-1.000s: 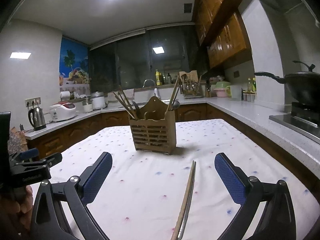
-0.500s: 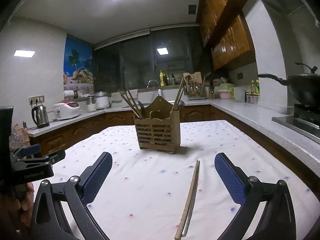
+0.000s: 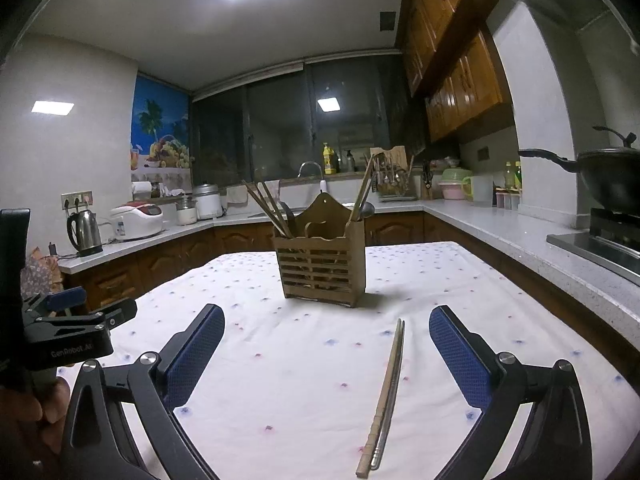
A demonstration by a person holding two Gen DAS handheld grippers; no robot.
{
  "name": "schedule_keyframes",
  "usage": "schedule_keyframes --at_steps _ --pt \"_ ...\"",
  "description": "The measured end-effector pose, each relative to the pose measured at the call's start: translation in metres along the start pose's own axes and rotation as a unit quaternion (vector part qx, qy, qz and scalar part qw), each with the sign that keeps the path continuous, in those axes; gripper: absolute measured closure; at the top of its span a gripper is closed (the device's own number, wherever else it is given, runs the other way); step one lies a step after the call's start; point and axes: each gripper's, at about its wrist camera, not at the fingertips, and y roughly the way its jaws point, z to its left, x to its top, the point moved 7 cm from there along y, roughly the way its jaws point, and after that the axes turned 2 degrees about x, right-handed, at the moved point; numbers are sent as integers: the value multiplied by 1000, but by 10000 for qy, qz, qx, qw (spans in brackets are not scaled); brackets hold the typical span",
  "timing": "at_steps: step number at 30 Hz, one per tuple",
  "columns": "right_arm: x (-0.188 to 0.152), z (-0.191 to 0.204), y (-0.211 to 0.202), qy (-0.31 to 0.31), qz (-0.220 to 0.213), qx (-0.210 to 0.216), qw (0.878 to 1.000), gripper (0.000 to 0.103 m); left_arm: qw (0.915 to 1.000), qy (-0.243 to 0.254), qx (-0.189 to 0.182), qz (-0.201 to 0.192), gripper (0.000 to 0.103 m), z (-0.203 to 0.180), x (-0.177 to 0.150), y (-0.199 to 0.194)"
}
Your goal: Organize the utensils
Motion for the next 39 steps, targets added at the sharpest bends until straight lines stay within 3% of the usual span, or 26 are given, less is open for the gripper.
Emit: schedule_keyframes --at_steps 39 --pt "7 4 -5 45 -98 62 9999 0 9999 100 -66 -36 0 -6 0 -5"
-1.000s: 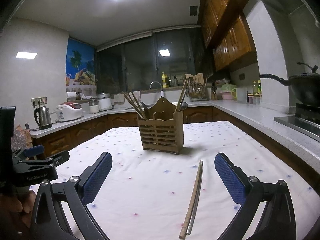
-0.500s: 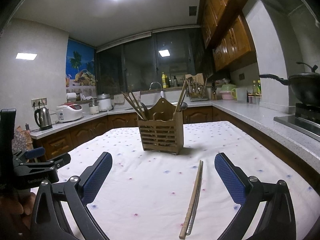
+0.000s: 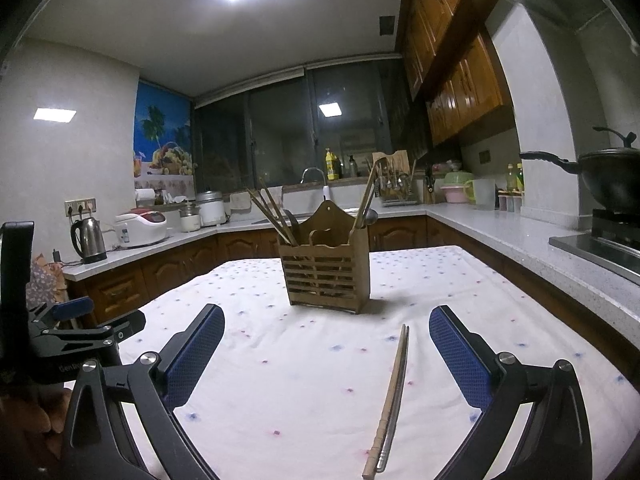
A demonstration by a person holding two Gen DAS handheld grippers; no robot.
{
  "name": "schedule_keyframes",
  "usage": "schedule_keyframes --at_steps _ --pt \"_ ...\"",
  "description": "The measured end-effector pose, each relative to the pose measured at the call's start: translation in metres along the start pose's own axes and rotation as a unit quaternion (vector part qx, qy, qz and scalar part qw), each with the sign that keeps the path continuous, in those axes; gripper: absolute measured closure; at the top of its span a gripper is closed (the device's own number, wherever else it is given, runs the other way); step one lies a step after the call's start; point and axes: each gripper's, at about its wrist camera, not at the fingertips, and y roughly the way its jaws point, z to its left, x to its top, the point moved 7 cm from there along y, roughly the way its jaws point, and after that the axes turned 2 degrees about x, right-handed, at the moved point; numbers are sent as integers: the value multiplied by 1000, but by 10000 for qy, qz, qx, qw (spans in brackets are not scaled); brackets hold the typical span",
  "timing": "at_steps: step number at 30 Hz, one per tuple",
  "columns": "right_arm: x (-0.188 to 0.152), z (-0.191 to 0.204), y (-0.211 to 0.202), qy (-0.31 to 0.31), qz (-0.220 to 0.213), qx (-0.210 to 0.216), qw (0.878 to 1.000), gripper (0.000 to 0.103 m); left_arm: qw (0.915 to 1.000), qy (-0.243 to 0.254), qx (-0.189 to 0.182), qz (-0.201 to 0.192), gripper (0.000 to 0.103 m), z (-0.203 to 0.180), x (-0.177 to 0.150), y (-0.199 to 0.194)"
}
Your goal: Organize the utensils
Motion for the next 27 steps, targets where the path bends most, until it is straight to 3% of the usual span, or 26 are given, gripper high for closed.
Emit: schedule_keyframes --at_steps 27 --pt "0 2 1 4 -20 18 10000 0 10000 -15 -47 37 0 -3 -1 0"
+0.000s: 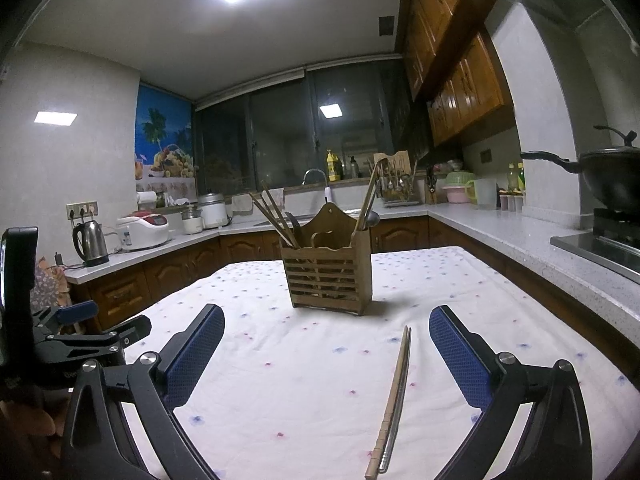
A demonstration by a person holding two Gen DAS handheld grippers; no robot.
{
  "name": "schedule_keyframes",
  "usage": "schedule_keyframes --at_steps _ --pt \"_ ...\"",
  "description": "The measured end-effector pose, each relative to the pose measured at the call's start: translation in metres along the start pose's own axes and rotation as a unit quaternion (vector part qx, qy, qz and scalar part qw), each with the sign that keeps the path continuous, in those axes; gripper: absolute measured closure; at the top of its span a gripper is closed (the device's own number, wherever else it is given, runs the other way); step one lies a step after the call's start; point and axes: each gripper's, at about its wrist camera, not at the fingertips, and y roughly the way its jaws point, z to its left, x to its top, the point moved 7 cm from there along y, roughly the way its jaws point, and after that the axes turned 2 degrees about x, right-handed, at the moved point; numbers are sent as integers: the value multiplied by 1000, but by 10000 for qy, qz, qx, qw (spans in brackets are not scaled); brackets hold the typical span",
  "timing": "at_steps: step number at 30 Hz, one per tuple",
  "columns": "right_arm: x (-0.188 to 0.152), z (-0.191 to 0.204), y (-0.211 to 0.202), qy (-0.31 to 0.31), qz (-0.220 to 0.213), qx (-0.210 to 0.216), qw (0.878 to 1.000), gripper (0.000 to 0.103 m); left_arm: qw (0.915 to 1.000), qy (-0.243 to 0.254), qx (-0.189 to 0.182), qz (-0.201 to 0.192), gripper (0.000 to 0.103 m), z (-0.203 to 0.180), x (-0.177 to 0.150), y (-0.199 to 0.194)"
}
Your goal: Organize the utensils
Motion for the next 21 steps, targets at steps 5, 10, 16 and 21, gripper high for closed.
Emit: schedule_keyframes --at_steps 5,10,16,21 --pt "0 1 0 4 -3 0 10000 0 10000 0 -4 1 0 0 0 0" --pt "0 2 0 -1 -5 -1 10000 0 10000 0 -7 -1 0 0 0 0" --pt "0 1 0 11 -12 6 10000 0 10000 18 -26 10 0 0 -1 1" --pt "0 3 1 13 -6 9 10000 0 10000 13 -24 15 0 0 -1 1"
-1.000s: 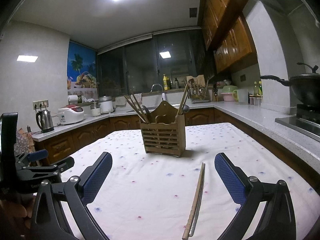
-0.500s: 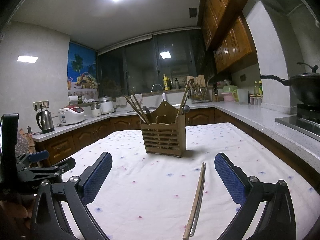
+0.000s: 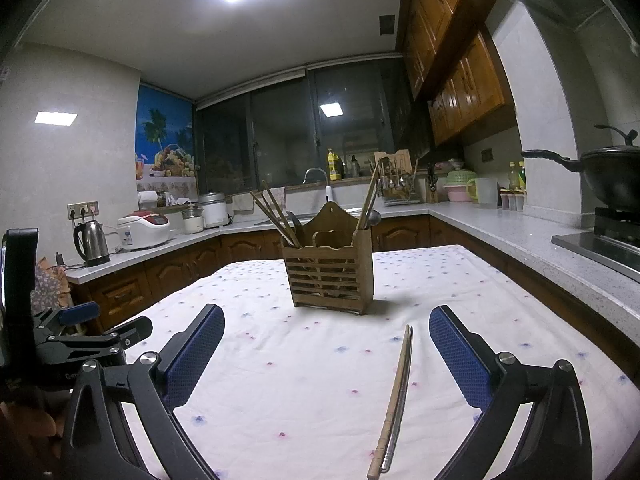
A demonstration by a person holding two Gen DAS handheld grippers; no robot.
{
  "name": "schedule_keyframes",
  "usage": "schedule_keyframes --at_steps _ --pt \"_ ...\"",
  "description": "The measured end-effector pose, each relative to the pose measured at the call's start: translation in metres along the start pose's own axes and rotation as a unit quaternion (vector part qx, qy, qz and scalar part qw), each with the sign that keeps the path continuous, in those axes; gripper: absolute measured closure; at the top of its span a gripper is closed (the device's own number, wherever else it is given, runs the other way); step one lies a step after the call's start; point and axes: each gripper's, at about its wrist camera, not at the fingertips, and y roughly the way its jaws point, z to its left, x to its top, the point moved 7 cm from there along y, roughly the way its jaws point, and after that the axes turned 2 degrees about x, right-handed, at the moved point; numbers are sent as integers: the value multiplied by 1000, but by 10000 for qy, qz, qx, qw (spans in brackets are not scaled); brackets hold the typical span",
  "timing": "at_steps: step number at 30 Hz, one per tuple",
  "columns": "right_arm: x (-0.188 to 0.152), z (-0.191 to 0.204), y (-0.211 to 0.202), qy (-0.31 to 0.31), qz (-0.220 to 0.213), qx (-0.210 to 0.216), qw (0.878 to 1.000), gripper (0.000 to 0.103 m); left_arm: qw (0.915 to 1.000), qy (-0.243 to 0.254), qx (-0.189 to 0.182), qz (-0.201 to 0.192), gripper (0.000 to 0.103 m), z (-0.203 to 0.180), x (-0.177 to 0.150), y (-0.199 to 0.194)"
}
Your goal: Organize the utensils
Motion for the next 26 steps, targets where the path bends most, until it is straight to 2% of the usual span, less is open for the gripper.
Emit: schedule_keyframes --at_steps 16,26 --pt "-1 0 1 7 21 -9 10000 0 10000 -18 -58 77 0 -1 -4 5" --pt "-8 0 6 88 219 -49 9997 0 9997 -70 -154 185 0 5 -3 11"
